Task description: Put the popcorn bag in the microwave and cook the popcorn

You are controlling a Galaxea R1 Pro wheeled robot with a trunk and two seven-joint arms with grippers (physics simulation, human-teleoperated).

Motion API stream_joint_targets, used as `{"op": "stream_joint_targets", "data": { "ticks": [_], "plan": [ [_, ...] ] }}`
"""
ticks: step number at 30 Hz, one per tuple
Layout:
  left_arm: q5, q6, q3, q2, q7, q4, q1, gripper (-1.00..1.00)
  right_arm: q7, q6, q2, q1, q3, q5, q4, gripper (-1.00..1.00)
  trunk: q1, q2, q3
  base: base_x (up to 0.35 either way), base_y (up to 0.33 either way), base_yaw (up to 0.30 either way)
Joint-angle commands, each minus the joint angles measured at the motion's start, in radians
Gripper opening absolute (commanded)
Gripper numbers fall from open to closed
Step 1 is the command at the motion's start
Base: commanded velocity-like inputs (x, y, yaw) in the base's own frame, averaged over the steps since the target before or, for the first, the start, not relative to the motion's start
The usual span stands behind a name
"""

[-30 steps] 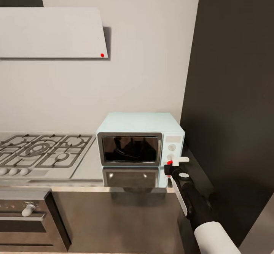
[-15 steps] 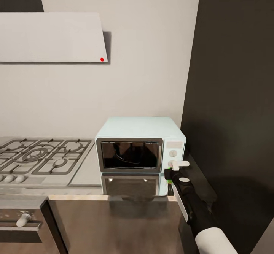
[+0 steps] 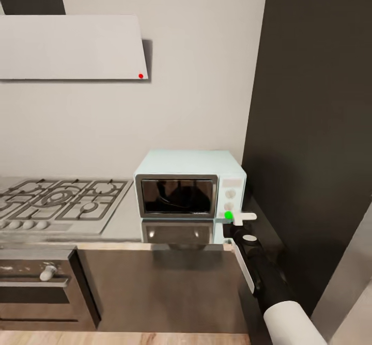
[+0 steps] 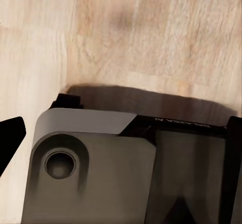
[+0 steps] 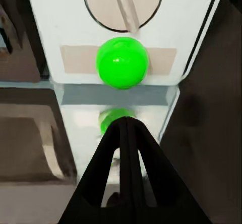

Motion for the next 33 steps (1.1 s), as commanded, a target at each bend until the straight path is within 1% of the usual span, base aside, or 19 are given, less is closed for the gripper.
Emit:
{"op": "stream_joint_targets", "data": {
  "ticks": [1, 21, 23, 24, 25, 26, 27, 31, 33],
  "plan": [
    [0.011, -0.004, -0.008, -0.001, -0.004, 0.002, -0.001, 1.0, -0.002, 0.008, 0.0, -0.001, 0.002, 0.009, -0.001, -1.0, -0.001, -0.001, -0.001, -0.345, 0.0, 0.0],
    [0.011, -0.004, -0.008, 0.0, -0.003, 0.002, -0.001, 1.0, -0.003, 0.008, 0.001, -0.001, 0.002, 0.004, 0.0, -1.0, -0.001, -0.001, -0.001, -0.345, 0.0, 0.0],
    [0.011, -0.004, -0.007, 0.0, -0.004, 0.002, -0.001, 1.0, -0.006, 0.0, 0.001, -0.001, 0.003, 0.005, 0.044, -1.0, -0.001, -0.001, -0.001, -0.26, 0.0, 0.0],
    [0.011, -0.004, -0.007, 0.0, -0.004, 0.002, -0.001, 1.0, -0.006, -0.016, 0.001, -0.001, 0.003, 0.005, 0.071, -1.0, -0.001, -0.001, -0.001, -0.102, 0.0, 0.0],
    [0.011, -0.004, -0.007, 0.0, -0.003, 0.002, -0.001, 1.0, -0.005, -0.069, 0.0, -0.001, 0.003, 0.004, 0.203, -1.0, -0.001, -0.001, -0.001, -0.011, 0.0, 0.0],
    [0.011, -0.004, -0.007, 0.0, -0.003, 0.002, -0.001, 1.0, -0.002, -0.101, 0.0, -0.001, 0.003, 0.004, 0.286, -1.0, -0.001, -0.001, -0.001, -0.004, 0.0, 0.0],
    [0.011, -0.004, -0.007, 0.001, -0.004, 0.002, -0.001, 1.0, 0.0, -0.117, 0.001, -0.001, 0.003, 0.004, 0.322, -1.0, -0.001, -0.001, -0.001, -0.002, 0.0, 0.0],
    [0.012, -0.004, -0.007, 0.001, -0.004, 0.002, -0.001, 1.0, 0.002, -0.23, 0.002, -0.001, 0.003, 0.001, 0.527, -1.0, -0.001, -0.001, -0.001, 0.0, 0.0, 0.0],
    [0.012, -0.004, -0.007, 0.002, -0.003, 0.002, -0.001, 1.0, 0.002, -0.272, 0.002, -0.001, 0.003, -0.002, 0.601, -1.0, -0.001, -0.001, -0.001, 0.0, 0.0, 0.0]
  ]
}}
